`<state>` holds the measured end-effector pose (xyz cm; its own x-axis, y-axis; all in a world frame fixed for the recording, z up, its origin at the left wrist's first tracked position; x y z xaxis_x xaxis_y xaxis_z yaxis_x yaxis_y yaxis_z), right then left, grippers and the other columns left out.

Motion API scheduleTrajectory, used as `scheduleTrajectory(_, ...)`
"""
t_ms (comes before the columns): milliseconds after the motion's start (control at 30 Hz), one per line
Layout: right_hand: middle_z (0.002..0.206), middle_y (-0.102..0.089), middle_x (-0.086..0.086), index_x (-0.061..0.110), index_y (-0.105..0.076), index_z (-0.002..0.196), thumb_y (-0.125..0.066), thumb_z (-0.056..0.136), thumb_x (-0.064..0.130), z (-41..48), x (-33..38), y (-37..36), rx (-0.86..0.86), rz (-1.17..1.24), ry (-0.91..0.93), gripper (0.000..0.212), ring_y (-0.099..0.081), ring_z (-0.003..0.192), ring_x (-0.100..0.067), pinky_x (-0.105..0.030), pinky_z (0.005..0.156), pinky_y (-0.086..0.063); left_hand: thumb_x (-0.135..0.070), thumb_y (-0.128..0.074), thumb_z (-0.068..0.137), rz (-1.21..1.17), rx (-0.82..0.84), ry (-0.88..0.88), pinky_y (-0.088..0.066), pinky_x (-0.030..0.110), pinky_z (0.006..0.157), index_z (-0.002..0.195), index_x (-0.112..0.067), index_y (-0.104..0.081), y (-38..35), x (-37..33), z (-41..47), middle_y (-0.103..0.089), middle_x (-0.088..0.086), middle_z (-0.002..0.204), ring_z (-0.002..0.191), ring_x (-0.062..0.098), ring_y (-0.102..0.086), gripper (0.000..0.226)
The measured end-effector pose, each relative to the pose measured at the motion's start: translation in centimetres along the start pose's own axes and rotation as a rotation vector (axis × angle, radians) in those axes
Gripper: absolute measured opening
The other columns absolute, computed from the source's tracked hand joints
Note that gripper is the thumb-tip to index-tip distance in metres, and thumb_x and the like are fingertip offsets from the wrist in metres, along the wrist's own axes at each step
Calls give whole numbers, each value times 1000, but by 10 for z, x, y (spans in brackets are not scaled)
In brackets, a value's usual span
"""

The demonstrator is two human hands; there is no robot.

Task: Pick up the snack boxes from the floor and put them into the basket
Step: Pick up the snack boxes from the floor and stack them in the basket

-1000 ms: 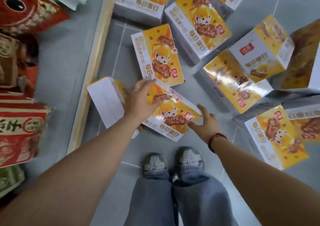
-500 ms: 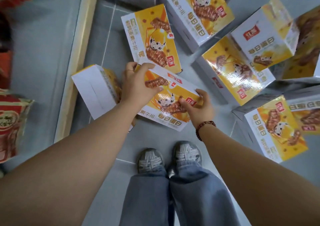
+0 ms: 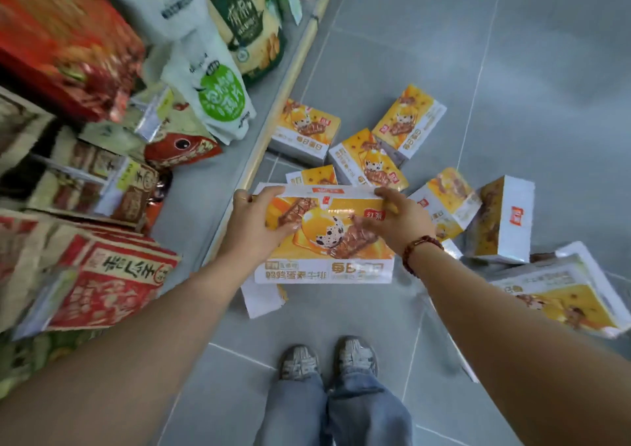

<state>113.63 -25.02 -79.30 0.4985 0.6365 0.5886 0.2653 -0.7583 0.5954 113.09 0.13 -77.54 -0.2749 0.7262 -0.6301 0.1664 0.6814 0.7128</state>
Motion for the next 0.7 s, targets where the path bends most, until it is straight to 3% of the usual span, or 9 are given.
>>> scheduleTrajectory(133,117,-64,0,27,-54,128,-77,74,39,-63,89,61,-37,-7,123,60,-60,105,-20,-32,88,-48,-32,-78,73,5,-62,-29,-33,19,82,129,-31,-50,96,-56,-35,-38,9,118,98,19,-46,62)
scheduleTrajectory(267,124,-61,0,26,-53,131,-76,74,43,-132,167,121,-88,-67,237,63,-56,114,-22,-27,88,-42,-35,-79,72,24,-147,-93,-34,23,81,127,-34,-51,185,-111,-76,-41,10,120,107,25,-47,62)
scheduleTrajectory(367,123,-61,0,26,-53,130,-77,72,44,-177,213,153,-96,-44,319,66,-57,110,-21,-26,85,-42,-37,-80,69,-45,-202,-121,-50,27,77,123,-40,-51,238,-144,-110,-40,9,123,93,26,-59,61)
scheduleTrajectory(433,122,-62,-1,26,-54,130,-78,71,44,-205,232,168,-92,-38,360,66,-58,108,-22,-29,86,-45,-32,-80,71,-49,-250,-123,-49,9,58,125,-34,-52,265,-162,-140,-38,12,128,73,16,-61,60)
scheduleTrajectory(500,121,-62,-1,27,-53,130,-78,70,46,-232,248,182,-95,-52,409,68,-58,108,-22,-31,87,-46,-27,-78,75,-31,-311,-109,-40,0,52,129,-28,-51,288,-176,-170,-36,11,125,64,6,-50,61)
scheduleTrajectory(600,119,-62,1,27,-53,131,-77,70,48,-268,264,196,-57,-74,486,68,-59,102,-20,-27,80,-44,-30,-79,73,-27,-380,-85,-43,5,60,128,-28,-52,311,-191,-220,-38,8,120,65,11,-59,61)
scheduleTrajectory(700,120,-62,1,25,-53,131,-79,69,47,-310,269,196,20,-80,577,70,-58,96,-16,-26,79,-46,-37,-81,67,2,-462,-37,-44,23,85,125,-33,-54,321,-197,-282,-43,7,112,93,19,-52,64)
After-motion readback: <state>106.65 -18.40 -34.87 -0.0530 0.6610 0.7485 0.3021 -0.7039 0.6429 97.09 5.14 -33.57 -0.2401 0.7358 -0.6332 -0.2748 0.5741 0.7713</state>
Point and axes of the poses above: each hand's wrist, its own z-axis towards the middle knuckle, its own y-axis out of the back of the hand, x = y × z, the point moved 10 cm from there along z, towards the middle knuckle
